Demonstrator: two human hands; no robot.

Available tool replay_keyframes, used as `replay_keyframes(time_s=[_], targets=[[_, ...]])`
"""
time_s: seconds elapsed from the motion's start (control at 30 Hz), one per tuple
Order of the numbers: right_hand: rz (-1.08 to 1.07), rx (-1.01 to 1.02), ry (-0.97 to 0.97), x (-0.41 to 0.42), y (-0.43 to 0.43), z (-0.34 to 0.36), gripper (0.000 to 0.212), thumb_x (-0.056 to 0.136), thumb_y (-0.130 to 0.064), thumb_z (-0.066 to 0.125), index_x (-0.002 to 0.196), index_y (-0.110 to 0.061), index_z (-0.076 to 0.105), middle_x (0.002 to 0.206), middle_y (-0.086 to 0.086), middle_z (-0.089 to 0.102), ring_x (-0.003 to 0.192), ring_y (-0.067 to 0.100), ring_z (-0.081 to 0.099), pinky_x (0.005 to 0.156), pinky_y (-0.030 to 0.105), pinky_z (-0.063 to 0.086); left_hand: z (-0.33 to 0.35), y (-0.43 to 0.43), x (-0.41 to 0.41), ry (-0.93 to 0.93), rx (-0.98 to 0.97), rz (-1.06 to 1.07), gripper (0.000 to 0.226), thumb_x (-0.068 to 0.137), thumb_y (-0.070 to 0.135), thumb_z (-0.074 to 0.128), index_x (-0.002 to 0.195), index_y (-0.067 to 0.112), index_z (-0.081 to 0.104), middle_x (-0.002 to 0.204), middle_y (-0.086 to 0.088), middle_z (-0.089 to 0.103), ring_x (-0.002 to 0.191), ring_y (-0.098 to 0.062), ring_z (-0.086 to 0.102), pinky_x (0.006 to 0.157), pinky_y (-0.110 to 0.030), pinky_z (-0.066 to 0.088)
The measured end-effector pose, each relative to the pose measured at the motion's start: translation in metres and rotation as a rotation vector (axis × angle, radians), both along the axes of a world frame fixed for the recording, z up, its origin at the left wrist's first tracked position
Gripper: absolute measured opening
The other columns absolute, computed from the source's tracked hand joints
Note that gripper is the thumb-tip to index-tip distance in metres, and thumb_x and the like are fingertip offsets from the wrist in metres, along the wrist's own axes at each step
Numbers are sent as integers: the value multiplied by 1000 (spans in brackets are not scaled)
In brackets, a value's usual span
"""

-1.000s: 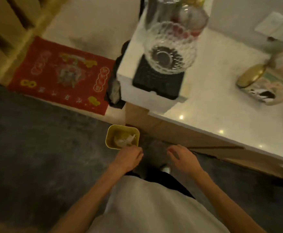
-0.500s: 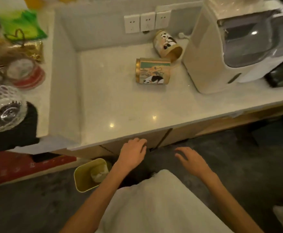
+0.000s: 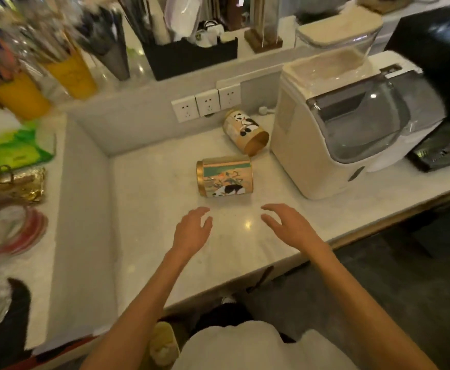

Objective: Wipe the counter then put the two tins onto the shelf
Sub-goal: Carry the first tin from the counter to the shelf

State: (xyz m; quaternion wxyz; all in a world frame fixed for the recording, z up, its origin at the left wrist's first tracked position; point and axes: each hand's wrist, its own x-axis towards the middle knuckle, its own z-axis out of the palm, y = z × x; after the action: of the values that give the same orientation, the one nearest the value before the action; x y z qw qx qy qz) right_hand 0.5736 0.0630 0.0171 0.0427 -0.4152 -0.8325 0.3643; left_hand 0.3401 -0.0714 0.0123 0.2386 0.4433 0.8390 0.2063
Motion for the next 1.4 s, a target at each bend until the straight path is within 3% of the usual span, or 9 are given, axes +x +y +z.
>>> replay_keyframes(time_s=[0.27,0.43,0.57,0.67,0.87,0.97,1.07,1.17,1.4], targets=[[-153,-209,189,-129,109,15,69,100,-40,53,157,-13,23,160,13,35,144,29,38,113,34,34,12,87,-57,-498,27,365,67,101,37,52,154,7,25,160,-14,31,144,-30,35,117,-41,32],[-198,-633,367,-147,118,-6,102,91,-48,64,158,-30,-10,163,12,25,136,30,50,108,45,47,9,105,-56,-713,124,314,36,96,17,62,131,10,59,133,-14,63,114,-24,62,93,-33,53],[-240,-718,425,-145,115,-10,93,87,-34,75,156,-34,13,150,13,45,115,25,63,81,29,58,20,109,-40,-706,301,417,27,92,-1,57,105,22,63,113,-12,68,97,-25,66,77,-30,56],[-254,-951,477,-137,102,-12,78,89,-31,73,149,-42,25,144,7,51,115,30,66,79,51,60,24,98,-32,-435,508,446,39,91,8,67,128,13,58,119,-21,60,110,-37,60,93,-52,54],[-61,-1476,448,-140,29,-6,62,91,-35,66,147,-40,39,146,15,54,129,41,57,92,69,49,42,26,10,-147,676,774,109,64,60,83,146,55,11,162,13,0,148,2,5,114,-8,16],[120,-1574,342,-143,-21,-4,45,102,-38,49,147,-34,44,150,14,51,135,41,51,99,66,46,42,-25,42,-312,781,1025,124,65,42,89,151,43,0,163,2,13,149,-17,23,118,-33,31],[459,-1469,64,-145,-57,5,47,99,-52,46,143,-37,44,152,11,48,135,34,53,103,60,48,53,-93,77,-348,832,1211,112,64,44,85,150,39,14,152,4,40,137,-20,45,110,-43,45],[775,-1123,-188,-152,-96,10,75,78,-84,42,142,-44,42,155,-2,36,143,22,39,110,52,44,75,-168,123,-243,899,1341,89,68,44,86,139,49,32,130,26,59,120,-3,60,88,-18,56],[1183,-1007,-116,-130,-300,52,65,67,-80,68,123,-77,34,127,-22,62,110,5,67,88,30,57,83,-276,249,-289,1015,1640,81,75,34,83,138,43,33,124,8,66,107,-7,69,75,-19,59]])
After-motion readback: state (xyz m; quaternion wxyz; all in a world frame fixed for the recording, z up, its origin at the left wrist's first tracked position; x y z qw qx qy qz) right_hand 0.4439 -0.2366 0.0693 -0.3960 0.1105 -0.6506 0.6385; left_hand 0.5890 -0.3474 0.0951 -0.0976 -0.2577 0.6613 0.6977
